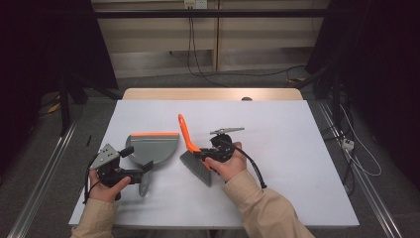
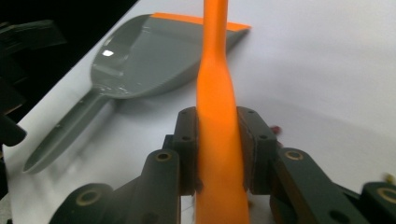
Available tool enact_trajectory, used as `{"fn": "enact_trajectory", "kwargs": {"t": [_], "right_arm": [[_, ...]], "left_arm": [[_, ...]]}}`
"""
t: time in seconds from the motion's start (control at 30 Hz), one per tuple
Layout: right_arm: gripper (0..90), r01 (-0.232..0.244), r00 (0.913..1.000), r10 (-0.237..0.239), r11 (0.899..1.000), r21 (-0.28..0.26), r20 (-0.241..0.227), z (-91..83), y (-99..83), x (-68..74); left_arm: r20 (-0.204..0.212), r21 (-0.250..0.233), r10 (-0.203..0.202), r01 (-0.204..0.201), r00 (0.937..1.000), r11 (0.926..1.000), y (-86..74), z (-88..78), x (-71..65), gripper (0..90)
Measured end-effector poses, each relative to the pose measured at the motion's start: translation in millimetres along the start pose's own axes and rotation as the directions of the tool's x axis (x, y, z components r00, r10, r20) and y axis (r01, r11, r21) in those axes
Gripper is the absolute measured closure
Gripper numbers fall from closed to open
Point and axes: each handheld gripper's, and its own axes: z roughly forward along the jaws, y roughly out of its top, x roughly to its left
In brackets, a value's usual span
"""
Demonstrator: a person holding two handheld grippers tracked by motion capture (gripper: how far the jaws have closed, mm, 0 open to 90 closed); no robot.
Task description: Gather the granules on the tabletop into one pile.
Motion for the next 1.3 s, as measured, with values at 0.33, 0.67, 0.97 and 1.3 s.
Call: {"fn": "enact_trajectory", "kwargs": {"t": [0.33,0.67,0.97,1.3], "right_arm": [[70.9,-0.023,0.9965,0.023,1.0,-0.01,0.081,-30.8,-8.6,-24.7],[71.0,-0.043,0.9942,0.046,0.998,-0.035,0.097,-47.5,-14.2,-37.7],[71.5,-0.066,0.9978,0.066,0.992,-0.109,-0.001,-63.8,-4.4,-37.9],[71.5,0.269,0.9633,-0.265,0.952,-0.149,0.042,-64.4,35.6,-63.1]], "left_arm": [[0.003,0.0,0.006,-0.006,1.0,1.0,0.3,0.5,-1.3,4.6],[0.004,0.007,0.014,-0.014,0.9999,0.9999,1.1,2.8,-3.3,4.6],[0.005,0.01,0.01,-0.01,0.9999,0.9999,0.6,3.8,-2.6,4.6],[-0.004,0.009,0.0,0.0,1.0,1.0,0.4,4.7,0.3,4.6]]}}
